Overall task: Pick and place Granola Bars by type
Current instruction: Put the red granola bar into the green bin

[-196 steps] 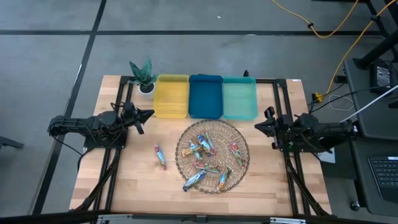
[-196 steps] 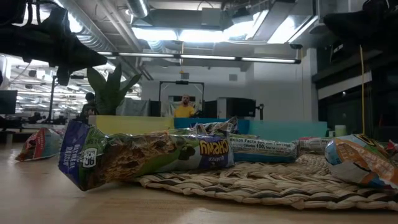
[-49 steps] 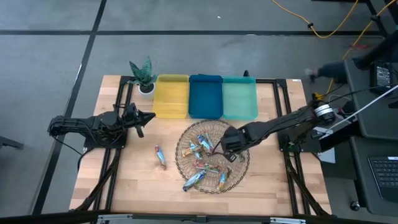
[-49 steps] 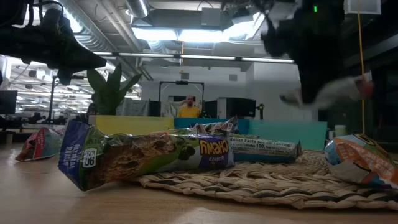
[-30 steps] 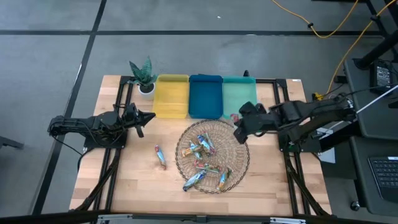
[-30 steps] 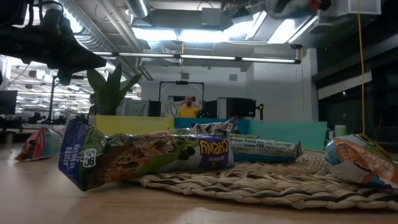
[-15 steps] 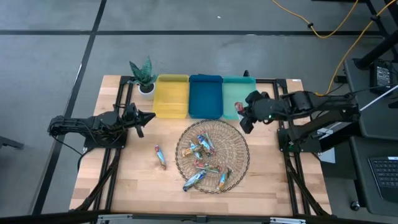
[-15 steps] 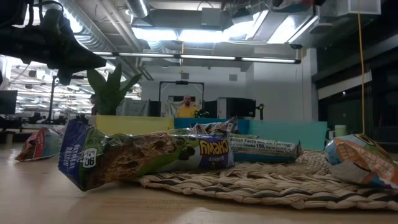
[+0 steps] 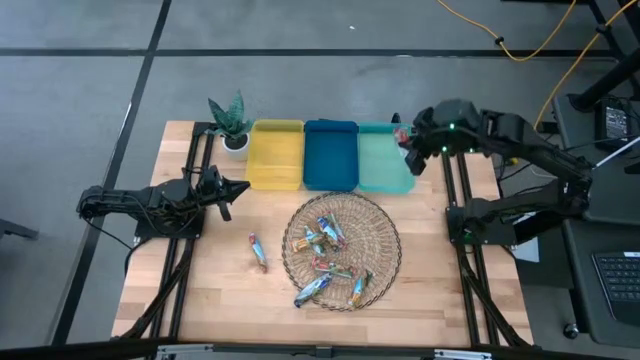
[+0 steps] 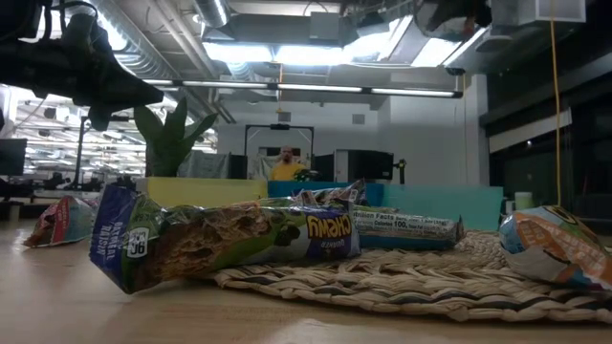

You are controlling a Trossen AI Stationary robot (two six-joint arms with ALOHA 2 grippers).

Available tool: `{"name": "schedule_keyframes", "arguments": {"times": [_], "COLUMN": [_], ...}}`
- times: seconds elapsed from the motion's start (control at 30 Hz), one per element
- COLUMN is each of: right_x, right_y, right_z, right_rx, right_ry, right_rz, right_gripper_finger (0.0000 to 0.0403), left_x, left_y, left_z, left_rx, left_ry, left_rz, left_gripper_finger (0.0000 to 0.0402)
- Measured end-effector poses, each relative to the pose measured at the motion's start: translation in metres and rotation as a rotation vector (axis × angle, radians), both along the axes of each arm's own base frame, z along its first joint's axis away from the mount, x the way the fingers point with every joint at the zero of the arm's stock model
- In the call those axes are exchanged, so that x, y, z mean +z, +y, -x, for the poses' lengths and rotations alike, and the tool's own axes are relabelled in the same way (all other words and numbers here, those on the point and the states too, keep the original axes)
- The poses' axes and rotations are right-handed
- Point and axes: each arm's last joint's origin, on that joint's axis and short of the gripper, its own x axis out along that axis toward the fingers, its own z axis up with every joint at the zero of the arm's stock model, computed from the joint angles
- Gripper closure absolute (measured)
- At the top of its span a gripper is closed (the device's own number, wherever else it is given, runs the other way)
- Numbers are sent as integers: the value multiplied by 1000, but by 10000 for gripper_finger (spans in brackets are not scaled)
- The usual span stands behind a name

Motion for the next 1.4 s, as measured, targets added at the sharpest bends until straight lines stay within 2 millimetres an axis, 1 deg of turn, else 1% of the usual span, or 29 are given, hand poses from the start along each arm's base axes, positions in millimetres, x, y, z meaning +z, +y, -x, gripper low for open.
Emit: {"name": "schedule_keyframes", "arguments": {"times": [0.33,0.47,0.57,0.7,0.83,0.93,1.03,1.1,1.23,1.4], "right_x": [-6,-14,-24,-42,-63,-82,-104,-121,-151,-174], "right_y": [-54,-74,-90,-114,-137,-152,-164,-170,-174,-174], "right_z": [18,18,13,4,-9,-20,-31,-36,-40,-39], "right_rx": [-45,-52,-53,-57,-63,-59,-57,-57,-56,-58], "right_ry": [46,88,145,216,264,298,317,323,334,333], "right_rz": [2,-8,-12,-43,-80,-114,-134,-140,-152,-152], "right_gripper_finger": [356,356,356,356,356,356,356,356,356,356], "left_x": [0,0,0,0,0,0,0,0,0,0], "left_y": [0,0,0,0,0,0,0,0,0,0], "left_z": [0,0,0,0,0,0,0,0,0,0], "left_rx": [3,5,6,6,6,6,6,6,6,7], "left_ry": [0,-10,-15,-15,-15,-15,-15,-15,-14,-15], "left_rz": [0,21,33,33,33,32,32,33,32,33], "left_gripper_finger": [386,386,386,386,386,386,386,386,386,386]}}
